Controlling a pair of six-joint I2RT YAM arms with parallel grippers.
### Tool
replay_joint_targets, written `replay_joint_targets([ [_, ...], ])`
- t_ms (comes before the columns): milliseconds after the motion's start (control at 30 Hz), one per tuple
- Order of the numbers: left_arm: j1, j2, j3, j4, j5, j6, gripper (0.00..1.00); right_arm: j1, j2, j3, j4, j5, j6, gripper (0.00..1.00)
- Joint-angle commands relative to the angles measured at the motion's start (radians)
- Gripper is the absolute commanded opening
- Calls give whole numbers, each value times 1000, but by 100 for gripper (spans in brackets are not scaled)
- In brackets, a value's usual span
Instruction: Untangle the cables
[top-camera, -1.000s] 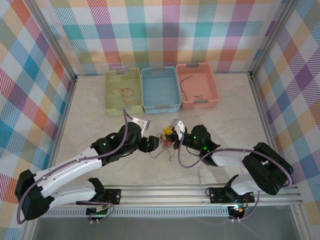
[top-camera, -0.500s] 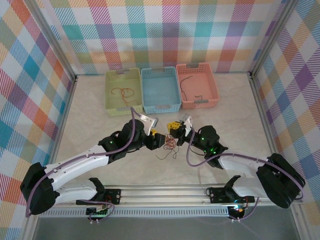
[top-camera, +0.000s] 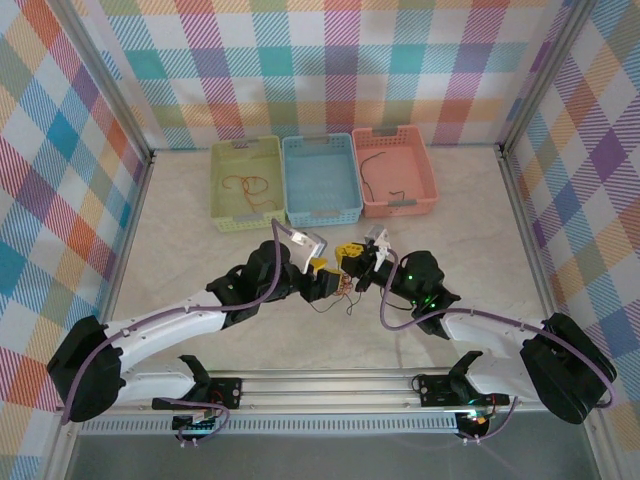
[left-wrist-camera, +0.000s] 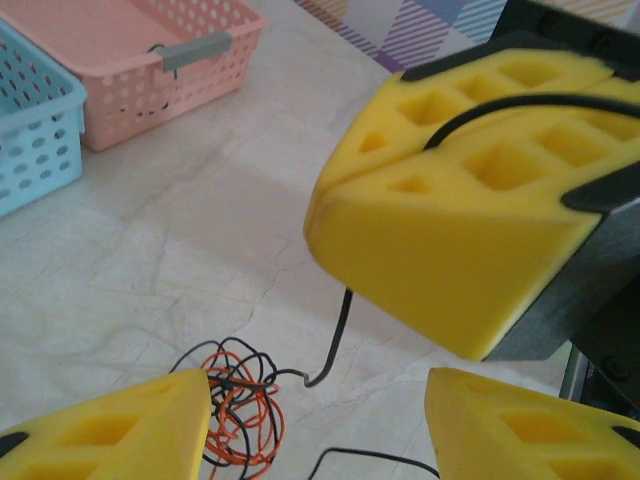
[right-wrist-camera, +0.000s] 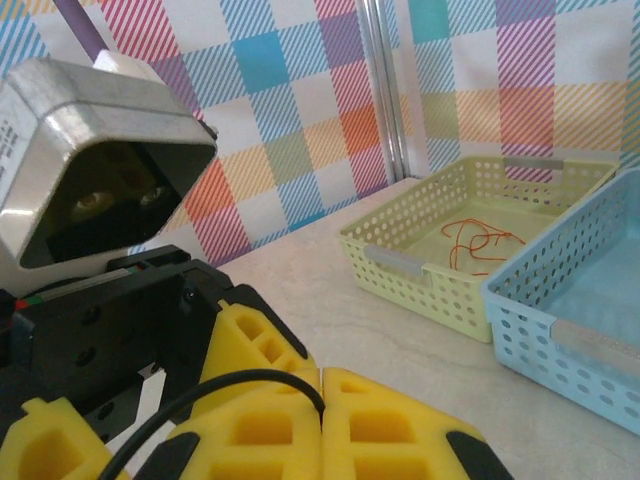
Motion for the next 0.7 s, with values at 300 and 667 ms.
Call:
replay_joint_targets([
  [300, 12, 94, 51, 106, 40, 82, 47, -6, 7, 14, 43, -100, 48, 0],
  [667, 12, 110, 35, 186, -5, 91, 0, -6, -10, 24, -2, -141, -17, 28],
])
